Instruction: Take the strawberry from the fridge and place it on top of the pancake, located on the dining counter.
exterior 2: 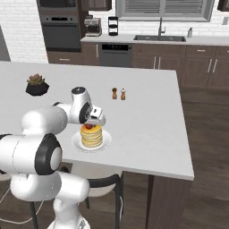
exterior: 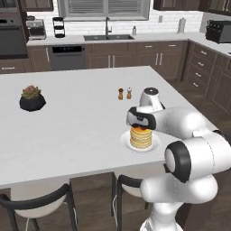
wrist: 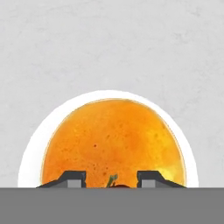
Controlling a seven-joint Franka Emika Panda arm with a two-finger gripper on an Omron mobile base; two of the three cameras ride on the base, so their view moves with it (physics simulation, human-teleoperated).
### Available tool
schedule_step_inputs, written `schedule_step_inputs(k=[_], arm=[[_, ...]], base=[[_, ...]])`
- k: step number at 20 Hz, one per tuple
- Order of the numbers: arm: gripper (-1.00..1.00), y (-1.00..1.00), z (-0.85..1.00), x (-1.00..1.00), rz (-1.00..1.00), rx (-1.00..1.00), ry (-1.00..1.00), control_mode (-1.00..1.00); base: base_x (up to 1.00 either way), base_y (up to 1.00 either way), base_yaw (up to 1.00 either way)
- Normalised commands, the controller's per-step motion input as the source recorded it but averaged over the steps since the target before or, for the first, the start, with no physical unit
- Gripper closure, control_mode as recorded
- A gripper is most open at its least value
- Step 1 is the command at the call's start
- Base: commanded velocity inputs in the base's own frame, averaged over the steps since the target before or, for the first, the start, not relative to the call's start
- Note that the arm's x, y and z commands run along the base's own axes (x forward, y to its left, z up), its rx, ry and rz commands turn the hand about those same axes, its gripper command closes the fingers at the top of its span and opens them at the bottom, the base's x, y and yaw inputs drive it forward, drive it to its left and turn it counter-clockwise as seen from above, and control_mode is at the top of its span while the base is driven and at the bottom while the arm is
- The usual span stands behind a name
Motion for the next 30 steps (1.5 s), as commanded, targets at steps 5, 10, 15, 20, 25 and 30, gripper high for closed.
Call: schedule_step_inputs(k=[5, 10, 15, 20, 25, 30], arm=[[1.0, 0.0, 0.0, 0.15, 0.0, 0.0, 0.0, -1.0], [1.0, -0.01, 0.0, 0.0, 0.0, 0.0, 0.0, -1.0], [1.0, -0.06, 0.0, -0.01, 0.0, 0.0, 0.0, -1.0], [1.0, -0.14, -0.01, -0.17, 0.0, 0.0, 0.0, -1.0], [1.0, 0.0, -0.05, -0.09, 0.0, 0.0, 0.0, -1.0], [1.0, 0.0, -0.02, 0.0, 0.0, 0.0, 0.0, -1.0]], base=[[0.0, 0.0, 0.0], [0.0, 0.0, 0.0], [0.0, 0.0, 0.0], [0.0, 0.0, 0.0], [0.0, 0.0, 0.0], [0.0, 0.0, 0.0]])
